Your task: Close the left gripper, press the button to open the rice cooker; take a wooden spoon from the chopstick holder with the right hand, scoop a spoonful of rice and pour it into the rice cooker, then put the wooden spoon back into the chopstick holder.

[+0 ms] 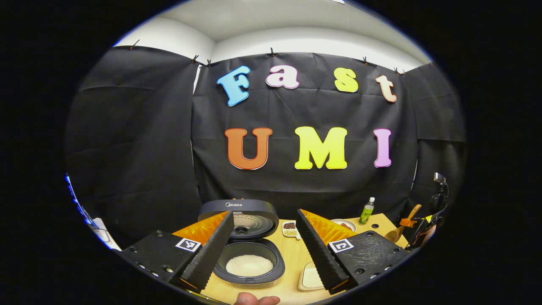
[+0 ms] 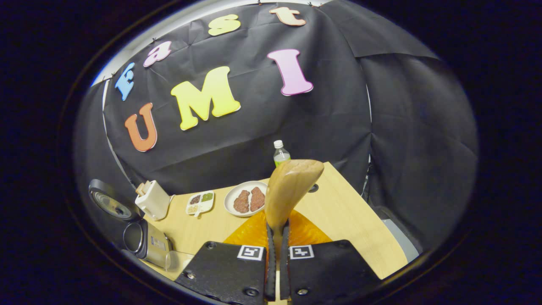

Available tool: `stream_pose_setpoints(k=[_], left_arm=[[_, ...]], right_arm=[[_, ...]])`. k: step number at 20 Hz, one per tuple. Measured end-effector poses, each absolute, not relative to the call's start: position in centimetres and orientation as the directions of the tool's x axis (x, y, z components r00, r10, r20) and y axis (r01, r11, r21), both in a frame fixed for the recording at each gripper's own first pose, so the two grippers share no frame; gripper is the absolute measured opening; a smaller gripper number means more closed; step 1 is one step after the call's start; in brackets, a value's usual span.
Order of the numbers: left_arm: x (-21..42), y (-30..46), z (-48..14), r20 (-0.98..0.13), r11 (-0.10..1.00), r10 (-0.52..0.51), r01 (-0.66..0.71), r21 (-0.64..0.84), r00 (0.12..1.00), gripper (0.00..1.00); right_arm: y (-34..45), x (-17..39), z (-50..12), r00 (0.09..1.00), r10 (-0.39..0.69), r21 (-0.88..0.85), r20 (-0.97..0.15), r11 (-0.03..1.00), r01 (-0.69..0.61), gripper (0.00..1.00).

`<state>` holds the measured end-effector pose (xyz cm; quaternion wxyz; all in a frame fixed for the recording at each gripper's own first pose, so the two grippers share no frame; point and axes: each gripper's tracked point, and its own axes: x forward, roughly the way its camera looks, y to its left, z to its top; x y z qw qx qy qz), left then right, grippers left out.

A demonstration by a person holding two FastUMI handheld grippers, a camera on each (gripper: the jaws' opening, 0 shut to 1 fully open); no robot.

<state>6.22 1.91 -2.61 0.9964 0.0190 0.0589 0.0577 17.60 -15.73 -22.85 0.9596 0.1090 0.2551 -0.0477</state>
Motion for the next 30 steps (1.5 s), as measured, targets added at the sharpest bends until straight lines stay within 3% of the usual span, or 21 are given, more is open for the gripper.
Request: stream_pose_setpoints(k=[6,11,18,23,30], left_arm=[[3.6,3.2,-3.0,-0.108,0.997,0.070,-0.064,0.052,0.992,0.94],[1.3,5.5,-3.8,-0.127,0.997,0.062,-0.056,0.056,0.990,0.95],[-1.2,8.7,-6.1,-0.194,0.996,0.083,-0.076,0.039,0.977,0.95],[-2.1,10.7,-6.7,-0.224,0.994,0.113,-0.109,0.028,0.968,0.95],[-2.9,11.7,-7.1,-0.247,0.991,0.133,-0.135,0.008,0.960,0.95]], right_arm=[[-6.3,14.4,-21.4,0.886,0.012,0.182,-0.464,0.980,0.082,0.09],[-0.3,12.6,-24.8,0.857,0.045,0.169,-0.514,0.984,0.050,0.09],[1.6,11.8,-34.5,0.804,-0.056,-0.045,-0.592,0.998,0.036,0.09],[2.4,11.1,-37.6,0.792,-0.096,-0.150,-0.603,0.989,0.006,0.09],[8.4,10.4,-39.0,0.756,0.057,0.051,-0.653,0.998,-0.031,0.09]])
